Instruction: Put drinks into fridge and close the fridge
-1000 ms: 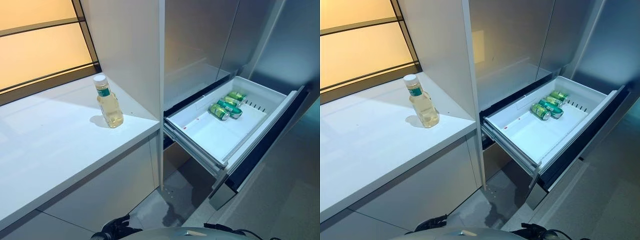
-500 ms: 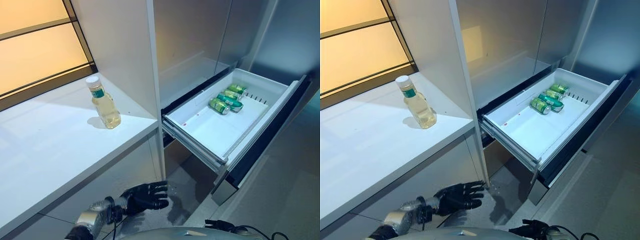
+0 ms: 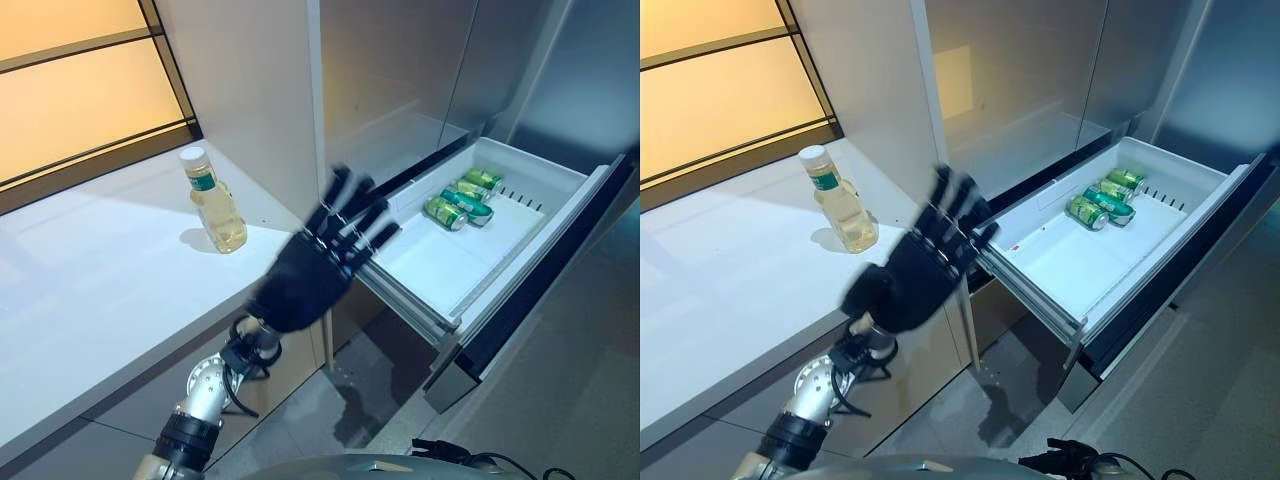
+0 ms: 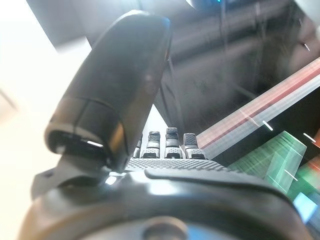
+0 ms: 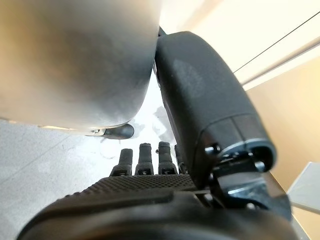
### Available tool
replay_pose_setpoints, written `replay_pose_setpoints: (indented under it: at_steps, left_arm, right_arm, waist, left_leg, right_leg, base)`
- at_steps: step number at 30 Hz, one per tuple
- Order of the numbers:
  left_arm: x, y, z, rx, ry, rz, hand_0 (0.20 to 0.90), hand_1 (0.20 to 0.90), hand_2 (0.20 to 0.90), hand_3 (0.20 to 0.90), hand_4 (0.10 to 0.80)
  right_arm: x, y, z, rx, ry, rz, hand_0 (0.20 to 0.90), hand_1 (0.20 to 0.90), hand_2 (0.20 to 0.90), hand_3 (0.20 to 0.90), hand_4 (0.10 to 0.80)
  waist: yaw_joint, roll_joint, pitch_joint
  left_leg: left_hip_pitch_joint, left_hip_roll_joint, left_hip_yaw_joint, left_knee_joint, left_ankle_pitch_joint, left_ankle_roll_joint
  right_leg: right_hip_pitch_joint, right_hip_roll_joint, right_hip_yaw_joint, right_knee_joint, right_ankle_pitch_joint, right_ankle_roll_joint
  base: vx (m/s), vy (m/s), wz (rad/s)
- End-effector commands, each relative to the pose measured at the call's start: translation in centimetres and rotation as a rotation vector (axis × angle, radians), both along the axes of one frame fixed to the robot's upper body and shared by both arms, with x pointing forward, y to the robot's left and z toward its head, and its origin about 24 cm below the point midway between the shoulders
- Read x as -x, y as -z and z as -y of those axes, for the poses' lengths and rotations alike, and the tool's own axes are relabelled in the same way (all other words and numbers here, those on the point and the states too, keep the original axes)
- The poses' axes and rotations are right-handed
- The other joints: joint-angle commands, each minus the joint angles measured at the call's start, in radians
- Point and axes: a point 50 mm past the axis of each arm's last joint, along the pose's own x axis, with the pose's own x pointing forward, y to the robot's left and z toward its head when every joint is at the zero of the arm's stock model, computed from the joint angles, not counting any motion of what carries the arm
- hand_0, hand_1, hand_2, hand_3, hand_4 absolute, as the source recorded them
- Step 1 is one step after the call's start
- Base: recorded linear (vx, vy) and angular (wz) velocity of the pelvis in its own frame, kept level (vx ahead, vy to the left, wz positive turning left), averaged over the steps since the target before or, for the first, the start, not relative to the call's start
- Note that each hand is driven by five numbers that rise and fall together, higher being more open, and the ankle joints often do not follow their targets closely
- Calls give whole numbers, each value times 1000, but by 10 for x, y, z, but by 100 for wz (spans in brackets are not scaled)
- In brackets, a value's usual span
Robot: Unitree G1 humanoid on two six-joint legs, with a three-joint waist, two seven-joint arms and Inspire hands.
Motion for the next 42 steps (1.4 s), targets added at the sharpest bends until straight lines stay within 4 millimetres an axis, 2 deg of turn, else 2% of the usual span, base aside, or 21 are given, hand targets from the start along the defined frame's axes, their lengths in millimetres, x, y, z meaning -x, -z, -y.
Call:
replay_pose_setpoints:
  at_steps: [1,3,5,6,8,10,12,16,23,28,31,36,42]
  left_arm:
    - [0,-61,-3,194,-88,281,900,900,900,900,800]
    - [-3,-72,-13,180,-226,290,900,900,900,900,800]
    - [-6,-80,-31,113,-460,291,900,900,900,900,800]
    - [-7,-81,-36,101,-521,278,900,900,900,900,800]
    - [-9,-87,-73,36,-955,209,900,900,900,900,800]
    - [-6,-89,-88,16,-1127,209,900,900,900,900,800]
    - [6,-97,-106,-2,-1397,231,900,900,900,900,800]
    - [13,-105,-114,-42,-1749,187,900,900,900,900,800]
    - [8,-108,-125,-79,-2153,53,900,900,900,900,800]
    - [-8,-102,-131,-244,-2245,6,900,900,900,900,800]
    - [-16,-94,-134,-310,-2243,-35,900,900,900,900,800]
    - [-32,-68,-138,-514,-2183,-152,900,900,900,900,800]
    - [-42,-41,-138,-711,-2129,-203,900,900,900,900,800]
  right_arm:
    - [3,5,-26,-47,-26,-9,900,900,900,900,800]
    - [6,6,-27,-48,-29,-11,900,900,900,900,800]
    - [11,7,-27,-47,-32,-15,900,900,900,900,800]
    - [12,7,-27,-47,-31,-16,900,900,900,900,800]
    - [17,7,-27,-47,-23,-18,900,900,900,900,800]
    - [19,8,-27,-48,-14,-20,900,900,900,900,800]
    - [19,8,-29,-57,-2,-20,900,900,900,900,800]
    - [14,7,-32,-67,3,-18,900,900,900,900,800]
    - [14,7,-32,-72,-14,-32,900,900,900,900,800]
    - [17,7,-29,-61,-33,-41,900,900,900,900,800]
    - [19,7,-26,-57,-39,-44,900,900,900,900,800]
    - [18,7,-23,-54,-47,-48,900,900,900,900,800]
    - [16,6,-17,-50,-48,-51,900,900,900,900,800]
  waist:
    - [2,-16,-17]
    - [0,-17,-19]
    - [2,-19,-22]
    - [4,-19,-22]
    - [18,-24,-26]
    - [27,-28,-29]
    - [45,-38,-35]
    - [55,-47,-40]
    - [47,-50,-56]
    - [32,-44,-63]
    - [26,-40,-64]
    - [18,-35,-62]
    - [17,-30,-61]
  left_leg:
    - [19,-20,-6,2,-112,28]
    - [20,-20,-6,2,-111,28]
    - [20,-20,-10,2,-112,28]
    - [20,-21,-12,2,-111,27]
    - [20,-23,-24,2,-111,28]
    - [19,-25,-33,2,-110,28]
    - [15,-25,-46,2,-106,23]
    - [13,-27,-59,2,-103,22]
    - [13,-25,-57,2,-100,19]
    - [17,-22,-42,2,-101,19]
    - [19,-20,-32,2,-102,18]
    - [26,-18,-19,2,-102,17]
    - [32,-16,-9,2,-102,16]
  right_leg:
    - [-45,-13,-33,44,28,42]
    - [-43,-13,-32,42,27,43]
    - [-40,-13,-34,40,26,42]
    - [-39,-13,-35,39,26,43]
    - [-32,-12,-42,31,23,42]
    - [-28,-12,-49,29,20,40]
    - [-27,-10,-60,31,13,34]
    - [-26,-8,-71,36,6,27]
    - [-27,-6,-69,42,-2,23]
    - [-28,-5,-61,45,-2,26]
    - [-28,-5,-56,47,-2,28]
    - [-27,-4,-49,51,-1,31]
    - [-24,-4,-45,51,0,33]
  base:
    - [0,0,0]
    - [0,0,0]
    - [0,0,0]
    - [0,0,0]
    - [0,0,0]
    - [6,-6,2]
    - [9,-19,6]
    - [0,-16,6]
    - [11,-2,7]
    - [2,4,-2]
    - [4,14,-5]
    - [3,5,-1]
    - [4,6,-2]
